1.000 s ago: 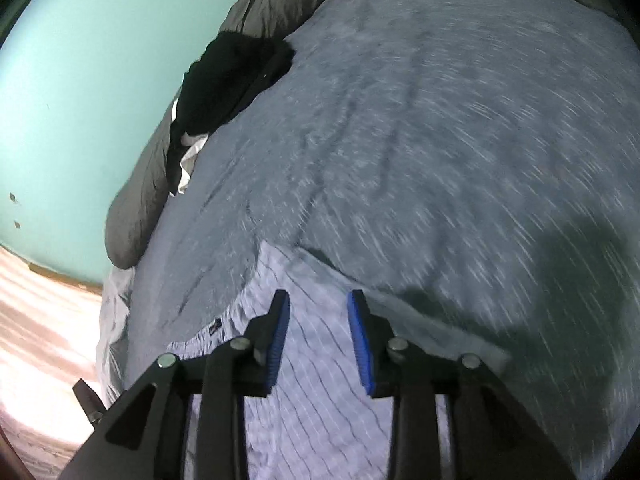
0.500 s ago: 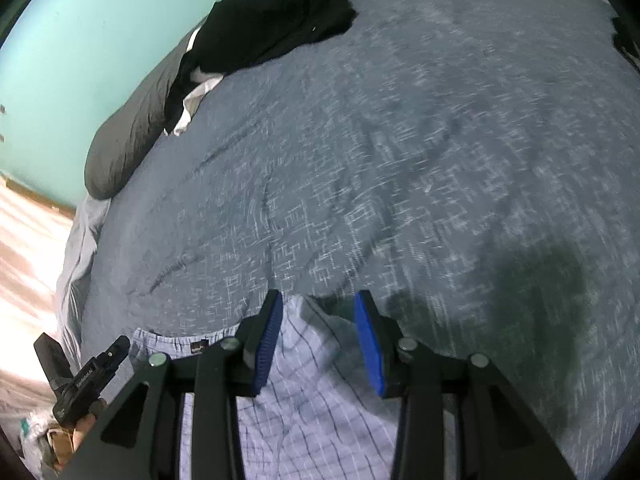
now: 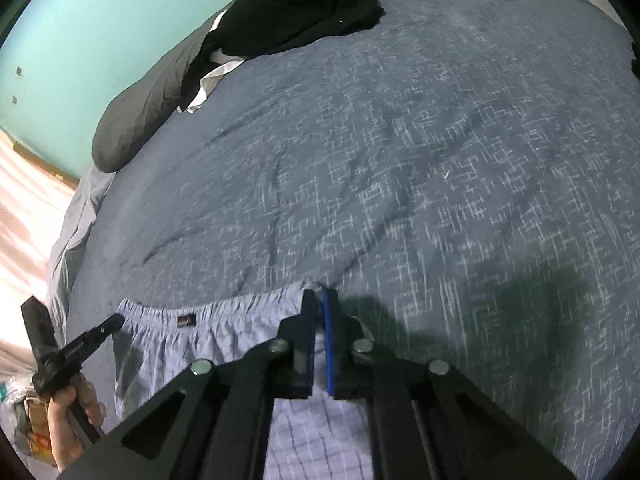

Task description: Fold clothes

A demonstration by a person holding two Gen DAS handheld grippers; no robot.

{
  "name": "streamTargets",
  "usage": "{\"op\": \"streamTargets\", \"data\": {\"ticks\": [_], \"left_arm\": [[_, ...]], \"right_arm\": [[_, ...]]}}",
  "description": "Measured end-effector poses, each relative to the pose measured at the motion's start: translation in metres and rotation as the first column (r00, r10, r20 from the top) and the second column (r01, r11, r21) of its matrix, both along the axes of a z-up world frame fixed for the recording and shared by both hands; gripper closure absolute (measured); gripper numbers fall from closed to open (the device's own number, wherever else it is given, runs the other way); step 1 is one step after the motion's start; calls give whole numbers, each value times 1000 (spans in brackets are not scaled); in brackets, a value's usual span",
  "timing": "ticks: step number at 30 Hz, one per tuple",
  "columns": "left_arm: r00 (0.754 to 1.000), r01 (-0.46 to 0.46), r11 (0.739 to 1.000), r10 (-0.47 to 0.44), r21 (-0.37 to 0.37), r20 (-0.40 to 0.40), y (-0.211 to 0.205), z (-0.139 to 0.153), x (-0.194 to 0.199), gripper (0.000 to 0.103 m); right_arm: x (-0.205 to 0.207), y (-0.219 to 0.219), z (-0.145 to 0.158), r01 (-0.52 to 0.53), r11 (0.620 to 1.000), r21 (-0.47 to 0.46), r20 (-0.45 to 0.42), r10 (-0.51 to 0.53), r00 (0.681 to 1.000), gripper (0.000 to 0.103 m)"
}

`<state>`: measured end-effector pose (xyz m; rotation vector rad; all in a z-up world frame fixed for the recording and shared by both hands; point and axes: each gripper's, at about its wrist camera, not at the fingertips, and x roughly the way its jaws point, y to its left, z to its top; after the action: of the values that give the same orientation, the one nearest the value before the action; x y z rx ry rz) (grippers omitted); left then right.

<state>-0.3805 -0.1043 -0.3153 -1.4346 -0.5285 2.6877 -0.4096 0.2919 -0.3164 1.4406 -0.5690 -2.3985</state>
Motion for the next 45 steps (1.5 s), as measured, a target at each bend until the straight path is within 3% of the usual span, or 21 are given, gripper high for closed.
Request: {"op": "streamTargets", "data": {"ticks": [9, 14, 16, 18, 23, 35, 42, 45], "left_arm": [[1000, 2, 1000, -3, 9, 0, -3, 5, 5, 99], [1000, 4, 1000, -4, 12, 6, -2, 2, 5, 99], [1000, 4, 1000, -4, 12, 5, -2, 3, 5, 99], [1000, 5, 1000, -5, 11, 6, -3, 2, 3, 99], [1000, 7, 1000, -8, 11, 8, -2, 1, 2, 99], [1000, 6, 1000, -6, 20, 9, -4, -1, 3, 99], [1000, 12, 1000, -12, 24, -2, -2, 3, 3, 99], [1000, 3, 1000, -2, 24, -15, -2, 6, 4, 99]], "right_arm": [[21, -17, -8, -80, 997, 20, 35, 79, 996, 100], [18, -6, -9, -12, 998, -57, 57, 16, 998, 98], [13, 2, -8, 27, 994, -105, 63, -20, 998, 93], [7, 7, -7, 50, 987, -153, 66, -40, 997, 79], [-16, 5, -9, 57, 982, -181, 110, -37, 993, 72], [-45, -1, -30, 56, 990, -129, 267, -20, 963, 72], [-39, -4, -20, -20, 994, -103, 213, 42, 976, 93], [-35, -5, -7, -41, 993, -110, 132, 55, 990, 94]]}}
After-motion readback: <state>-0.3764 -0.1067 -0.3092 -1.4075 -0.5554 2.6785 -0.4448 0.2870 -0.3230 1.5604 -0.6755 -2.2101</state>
